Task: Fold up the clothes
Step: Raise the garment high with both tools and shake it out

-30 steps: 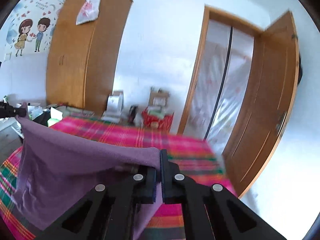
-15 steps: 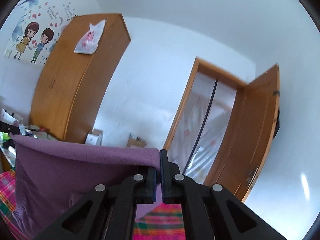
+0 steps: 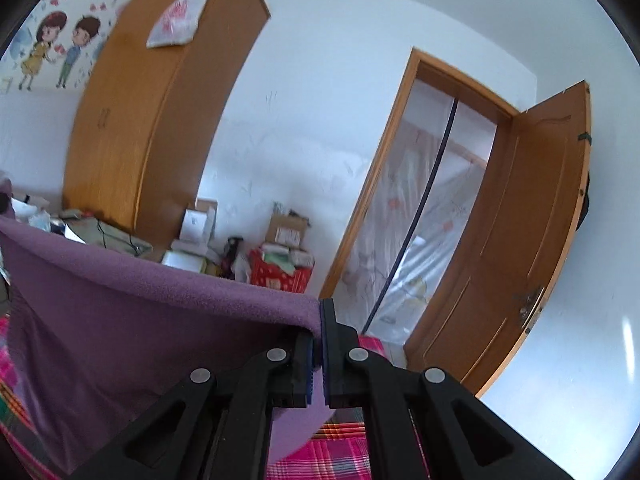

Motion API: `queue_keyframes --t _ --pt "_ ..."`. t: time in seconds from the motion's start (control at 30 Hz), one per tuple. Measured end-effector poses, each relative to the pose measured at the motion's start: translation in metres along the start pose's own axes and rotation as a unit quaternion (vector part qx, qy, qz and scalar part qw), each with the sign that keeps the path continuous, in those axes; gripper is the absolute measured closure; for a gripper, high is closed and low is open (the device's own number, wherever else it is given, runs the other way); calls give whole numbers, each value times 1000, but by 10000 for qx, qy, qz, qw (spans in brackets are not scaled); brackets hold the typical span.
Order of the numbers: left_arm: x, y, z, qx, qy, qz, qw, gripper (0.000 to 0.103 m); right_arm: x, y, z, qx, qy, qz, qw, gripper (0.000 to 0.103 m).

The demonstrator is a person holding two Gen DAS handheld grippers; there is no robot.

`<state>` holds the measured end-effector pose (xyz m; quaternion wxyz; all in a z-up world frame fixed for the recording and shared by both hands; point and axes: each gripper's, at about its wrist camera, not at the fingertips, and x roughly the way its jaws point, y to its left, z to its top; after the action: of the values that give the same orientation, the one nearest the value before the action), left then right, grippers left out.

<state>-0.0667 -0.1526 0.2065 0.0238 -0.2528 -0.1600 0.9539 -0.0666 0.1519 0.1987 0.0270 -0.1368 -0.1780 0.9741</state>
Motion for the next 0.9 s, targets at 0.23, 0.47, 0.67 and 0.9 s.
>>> queue_keyframes --t 0.23,0.47,0.67,0.9 --pt "75 12 3 -19 399 467 9981 96 68 34 -18 -667 384 -159 9969 100" --pt "149 30 -8 -110 976 837 9916 96 126 67 -53 -888 1010 -58 9909 100" --pt "186 45 -22 -78 1403 1056 9844 94 156 91 -75 -1192 1543 65 9808 100" --pt "196 60 -23 -221 1718 887 9809 89 178 113 -80 -1540 2021 18 9672 100"
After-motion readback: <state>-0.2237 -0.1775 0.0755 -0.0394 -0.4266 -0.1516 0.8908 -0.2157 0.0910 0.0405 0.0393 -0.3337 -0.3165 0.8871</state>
